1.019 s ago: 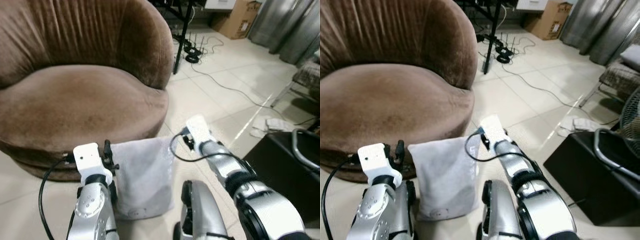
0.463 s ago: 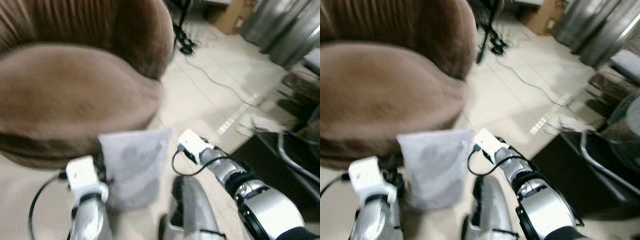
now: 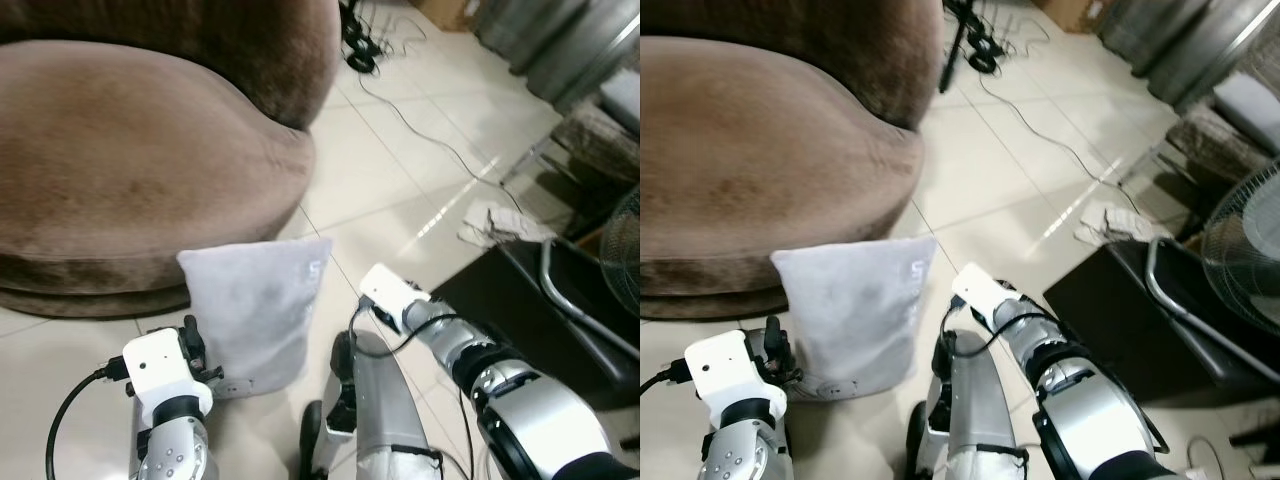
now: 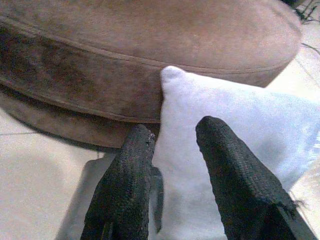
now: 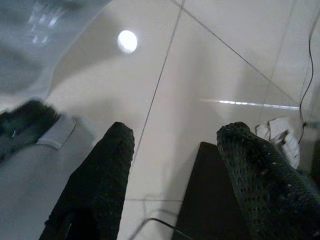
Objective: Move the pillow to the sofa from floor
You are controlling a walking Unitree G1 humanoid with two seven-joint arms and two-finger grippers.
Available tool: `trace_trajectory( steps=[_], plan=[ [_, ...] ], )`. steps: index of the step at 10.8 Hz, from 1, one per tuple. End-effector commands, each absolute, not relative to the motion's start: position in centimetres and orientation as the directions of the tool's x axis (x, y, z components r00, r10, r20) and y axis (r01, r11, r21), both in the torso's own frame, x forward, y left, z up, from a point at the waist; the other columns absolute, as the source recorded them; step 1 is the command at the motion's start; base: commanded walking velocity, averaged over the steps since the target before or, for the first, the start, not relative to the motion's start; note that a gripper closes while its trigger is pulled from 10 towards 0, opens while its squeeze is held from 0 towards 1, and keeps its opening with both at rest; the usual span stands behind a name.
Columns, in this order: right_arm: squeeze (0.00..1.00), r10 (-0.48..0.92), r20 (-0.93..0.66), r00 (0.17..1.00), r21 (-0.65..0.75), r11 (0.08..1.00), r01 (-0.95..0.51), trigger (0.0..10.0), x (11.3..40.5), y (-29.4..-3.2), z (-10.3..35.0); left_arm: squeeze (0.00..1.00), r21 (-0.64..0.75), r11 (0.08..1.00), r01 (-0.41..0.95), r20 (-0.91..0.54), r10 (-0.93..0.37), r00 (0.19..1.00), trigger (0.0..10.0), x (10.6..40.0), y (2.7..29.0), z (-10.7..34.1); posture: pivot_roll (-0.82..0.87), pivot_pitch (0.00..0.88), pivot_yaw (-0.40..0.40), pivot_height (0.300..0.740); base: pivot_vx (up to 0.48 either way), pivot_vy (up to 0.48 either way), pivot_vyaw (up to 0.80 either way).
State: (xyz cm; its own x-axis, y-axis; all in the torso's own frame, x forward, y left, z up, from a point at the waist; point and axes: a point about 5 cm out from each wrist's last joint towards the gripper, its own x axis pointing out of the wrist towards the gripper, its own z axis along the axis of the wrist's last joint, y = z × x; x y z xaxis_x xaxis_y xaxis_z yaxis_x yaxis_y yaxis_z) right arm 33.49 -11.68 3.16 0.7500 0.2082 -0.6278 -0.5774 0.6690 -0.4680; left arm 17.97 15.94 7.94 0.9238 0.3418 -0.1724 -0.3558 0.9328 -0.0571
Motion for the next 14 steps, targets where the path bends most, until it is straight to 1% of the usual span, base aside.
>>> trace_trajectory(
  steps=[1,2,3,4,5,6,7,9,10,11,12,13,14],
  plan=[
    [0.0,0.179,-0.623,0.761,-0.458,0.706,-0.541,10.0,33.7,-12.6,3.3,0.0,-0.201,0.904,-0.376,-0.228,0.331,0.916,10.0,18.0,12.6,8.1,0.13,0.222,-0.4,0.485,0.0,0.0,0.0],
    [0.0,0.176,-0.608,0.774,-0.463,0.714,-0.526,10.0,33.9,-12.9,3.6,0.0,-0.201,0.905,-0.374,-0.23,0.328,0.916,10.0,17.9,12.6,8.1,0.12,0.217,-0.396,0.485,0.0,0.0,0.0],
    [0.0,0.127,-0.588,0.799,-0.488,0.732,-0.475,10.0,34.0,-14.2,3.7,0.0,-0.201,0.909,-0.366,-0.228,0.32,0.92,10.0,18.1,12.7,8.1,0.12,0.214,-0.391,0.485,0.0,0.0,0.0],
    [0.0,0.098,-0.582,0.807,-0.454,0.785,-0.422,10.0,34.0,-14.7,3.7,0.0,-0.199,0.912,-0.36,-0.22,0.316,0.923,10.0,18.3,12.8,8.3,0.12,0.214,-0.391,0.485,0.0,0.0,0.0],
    [0.0,0.125,-0.569,0.813,-0.397,0.824,-0.404,10.0,34.2,-14.4,4.0,0.0,-0.193,0.917,-0.349,-0.219,0.306,0.926,10.0,18.5,12.8,8.2,0.12,0.197,-0.367,0.485,0.0,0.0,0.0],
    [0.0,0.12,-0.557,0.822,-0.368,0.852,-0.373,10.0,34.4,-14.6,4.2,0.0,-0.193,0.917,-0.349,-0.218,0.306,0.927,10.0,18.6,12.9,8.2,0.12,0.197,-0.367,0.485,0.0,0.0,0.0],
    [0.0,0.078,-0.559,0.826,-0.35,0.881,-0.32,10.0,34.3,-15.7,4.1,0.0,-0.188,0.922,-0.34,-0.202,0.303,0.932,10.0,18.9,13.1,8.5,0.12,0.191,-0.361,0.485,0.0,0.0,0.0],
    [0.0,0.013,-0.567,0.824,-0.446,0.836,-0.319,10.0,34.0,-17.4,3.9,0.0,-0.182,0.921,-0.344,-0.201,0.307,0.93,10.0,19.0,13.5,8.5,0.13,0.179,-0.351,0.485,0.0,0.0,0.0],
    [0.0,-0.006,-0.552,0.834,-0.451,0.843,-0.293,10.0,34.4,-18.2,4.5,0.0,-0.178,0.924,-0.339,-0.199,0.304,0.932,10.0,19.1,13.5,8.5,0.13,0.174,-0.346,0.485,0.0,0.0,0.0],
    [0.0,-0.057,-0.54,0.84,-0.508,0.817,-0.271,10.0,34.4,-19.5,4.8,0.0,-0.176,0.927,-0.332,-0.195,0.298,0.935,10.0,19.3,13.5,8.6,0.13,0.169,-0.34,0.485,0.0,0.0,0.0],
    [0.0,-0.083,-0.534,0.842,-0.533,0.805,-0.259,10.0,34.4,-20.2,5.0,0.0,-0.176,0.927,-0.331,-0.193,0.297,0.935,10.0,19.5,13.6,8.6,0.13,0.165,-0.337,0.485,0.0,0.0,0.0],
    [0.0,-0.076,-0.533,0.843,-0.554,0.785,-0.279,10.0,34.5,-20.4,5.1,0.0,-0.179,0.926,-0.331,-0.192,0.297,0.935,10.0,19.6,13.6,8.6,0.13,0.163,-0.334,0.485,0.0,0.0,0.0],
    [0.0,-0.058,-0.534,0.843,-0.56,0.771,-0.302,10.0,34.5,-19.7,5.0,0.0,-0.177,0.928,-0.327,-0.195,0.292,0.936,10.0,19.6,13.5,8.5,0.13,0.159,-0.333,0.485,0.0,0.0,0.0]
  ],
)
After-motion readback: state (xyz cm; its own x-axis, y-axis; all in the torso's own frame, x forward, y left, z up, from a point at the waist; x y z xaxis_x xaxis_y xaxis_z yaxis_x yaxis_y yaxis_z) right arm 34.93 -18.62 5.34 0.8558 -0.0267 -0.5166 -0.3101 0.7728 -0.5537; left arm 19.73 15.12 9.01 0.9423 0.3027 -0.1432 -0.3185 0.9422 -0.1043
